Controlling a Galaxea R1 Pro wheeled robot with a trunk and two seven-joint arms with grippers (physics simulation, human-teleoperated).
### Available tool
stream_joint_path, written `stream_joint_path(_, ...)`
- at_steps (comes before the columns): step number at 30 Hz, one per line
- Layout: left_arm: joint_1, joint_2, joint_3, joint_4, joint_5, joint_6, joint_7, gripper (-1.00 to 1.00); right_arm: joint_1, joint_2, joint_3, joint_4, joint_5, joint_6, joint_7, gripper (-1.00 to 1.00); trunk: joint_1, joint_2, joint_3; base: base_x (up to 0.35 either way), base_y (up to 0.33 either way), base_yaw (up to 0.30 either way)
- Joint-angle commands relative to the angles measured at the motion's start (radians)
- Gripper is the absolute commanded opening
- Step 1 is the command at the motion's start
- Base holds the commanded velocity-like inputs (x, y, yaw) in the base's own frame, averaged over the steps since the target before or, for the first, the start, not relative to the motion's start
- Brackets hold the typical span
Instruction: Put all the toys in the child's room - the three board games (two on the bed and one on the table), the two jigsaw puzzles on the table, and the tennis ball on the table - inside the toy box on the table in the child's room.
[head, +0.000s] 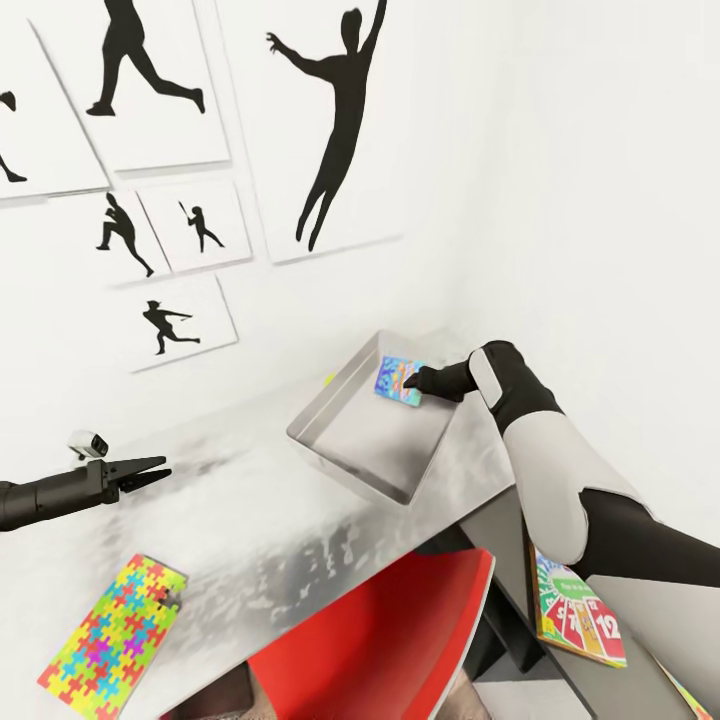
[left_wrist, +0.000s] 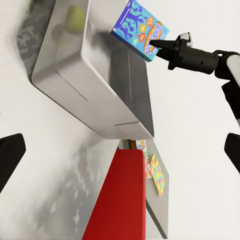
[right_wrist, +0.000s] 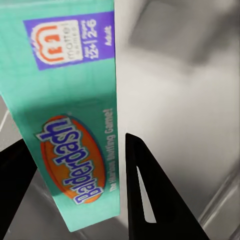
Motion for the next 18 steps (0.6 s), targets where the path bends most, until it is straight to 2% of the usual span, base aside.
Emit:
stream_joint_path(1, -0.001, 0.000, 0.000, 0.000, -0.001, 0.011, -0.004, 1.00, -0.001, 0.001, -0.006, -0.001, -0.005, 0.005, -0.003, -1.00, 0.000, -0.002, -0.003, 0.000, 0.000, 0.000)
stream_joint_path(18, -0.001, 0.001, 0.000, 0.000, -0.001, 0.011, -0.004, 1.00, -0.037, -0.002, -0.006, -0.001, -0.005, 0.004, -0.005, -1.00, 0.000, -0.002, -0.032, 0.000, 0.000, 0.000)
